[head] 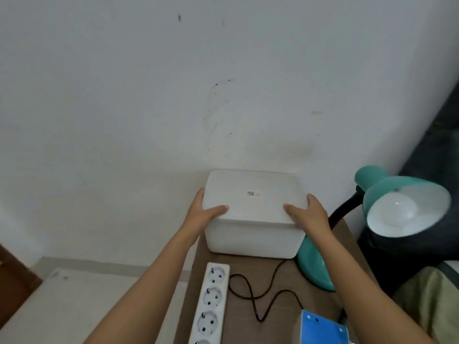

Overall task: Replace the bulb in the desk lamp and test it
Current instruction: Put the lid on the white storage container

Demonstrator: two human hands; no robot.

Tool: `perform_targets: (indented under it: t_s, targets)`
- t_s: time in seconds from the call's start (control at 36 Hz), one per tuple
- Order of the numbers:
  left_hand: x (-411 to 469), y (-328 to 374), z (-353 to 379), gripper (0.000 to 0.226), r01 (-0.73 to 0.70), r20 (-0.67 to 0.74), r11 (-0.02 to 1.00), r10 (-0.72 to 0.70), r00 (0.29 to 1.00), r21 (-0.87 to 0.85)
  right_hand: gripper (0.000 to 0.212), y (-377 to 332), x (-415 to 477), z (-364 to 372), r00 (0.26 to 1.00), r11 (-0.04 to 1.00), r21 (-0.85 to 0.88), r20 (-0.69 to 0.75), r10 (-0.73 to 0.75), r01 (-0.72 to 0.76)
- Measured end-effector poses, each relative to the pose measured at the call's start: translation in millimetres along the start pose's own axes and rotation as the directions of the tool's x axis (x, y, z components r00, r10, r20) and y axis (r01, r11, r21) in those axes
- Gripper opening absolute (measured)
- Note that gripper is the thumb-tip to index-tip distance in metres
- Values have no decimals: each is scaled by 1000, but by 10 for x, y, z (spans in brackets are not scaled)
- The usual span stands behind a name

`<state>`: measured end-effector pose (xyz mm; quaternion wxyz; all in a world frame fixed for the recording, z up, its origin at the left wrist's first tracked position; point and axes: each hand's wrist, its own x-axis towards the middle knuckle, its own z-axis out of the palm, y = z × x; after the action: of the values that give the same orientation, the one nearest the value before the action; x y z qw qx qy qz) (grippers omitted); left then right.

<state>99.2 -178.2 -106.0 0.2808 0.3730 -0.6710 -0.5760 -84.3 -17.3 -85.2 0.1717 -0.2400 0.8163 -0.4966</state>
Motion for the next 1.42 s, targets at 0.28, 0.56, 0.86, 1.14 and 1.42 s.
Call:
perform_targets:
  t_s: [0.28,0.56,0.86,1.14,1.42]
  targets:
    - [-26,279,-87,54,-66,-42,993,63,997,-100,40,-339,-105,-80,995,995,66,-61,-75,79]
    - [-838,800,-346,58,-194,-44,977,190,981,-93,48,-657,-963,-463,986,983,120,-108,-124,137]
    - [-2374,564,-95,67,-179,28,974,185,982,-139,56,-177,-2382,-1131,971,992,98,-232,-49,73]
    - [-3428,-183,222,80,-31,146,999,29,989,9,62,841,-3373,-1349,973,991,-71,-207,101,-118]
    - [-3920,-759,279,77,147,242,977,-182,953,156,53,1492,-3805,-1233,953,950,-113,-119,278,-291]
